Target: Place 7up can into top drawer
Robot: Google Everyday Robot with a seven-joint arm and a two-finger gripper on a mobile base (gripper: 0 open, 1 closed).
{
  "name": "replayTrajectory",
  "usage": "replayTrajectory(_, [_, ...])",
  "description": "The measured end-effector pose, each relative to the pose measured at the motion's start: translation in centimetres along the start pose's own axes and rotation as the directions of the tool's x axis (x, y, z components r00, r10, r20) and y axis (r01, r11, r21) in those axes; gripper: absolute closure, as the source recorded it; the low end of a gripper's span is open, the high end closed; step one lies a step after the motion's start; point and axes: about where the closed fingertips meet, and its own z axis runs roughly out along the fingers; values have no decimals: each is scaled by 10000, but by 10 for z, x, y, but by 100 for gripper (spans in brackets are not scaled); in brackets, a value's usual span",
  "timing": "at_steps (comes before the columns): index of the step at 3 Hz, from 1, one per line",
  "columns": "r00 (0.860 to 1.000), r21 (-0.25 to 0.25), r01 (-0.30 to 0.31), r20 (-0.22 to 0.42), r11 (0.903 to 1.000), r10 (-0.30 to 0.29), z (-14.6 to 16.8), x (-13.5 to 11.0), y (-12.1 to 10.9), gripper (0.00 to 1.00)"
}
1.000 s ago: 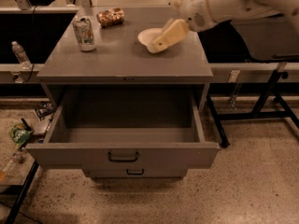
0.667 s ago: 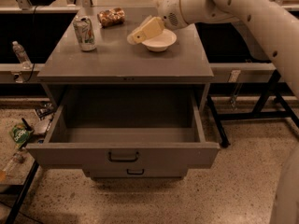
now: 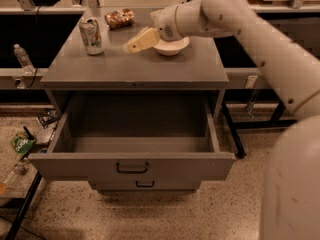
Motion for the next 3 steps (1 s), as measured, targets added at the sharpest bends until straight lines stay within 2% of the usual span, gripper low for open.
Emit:
replayTrajectory(1, [9972,-344,-587,441,9977,602,53,10,-6,0])
replayTrajectory(2, [9939,-227,-850,689,9961,864,100,14,-11,0])
replayTrajectory(3, [9894,-32,-972,1081,9953,970,141,6,-12,0])
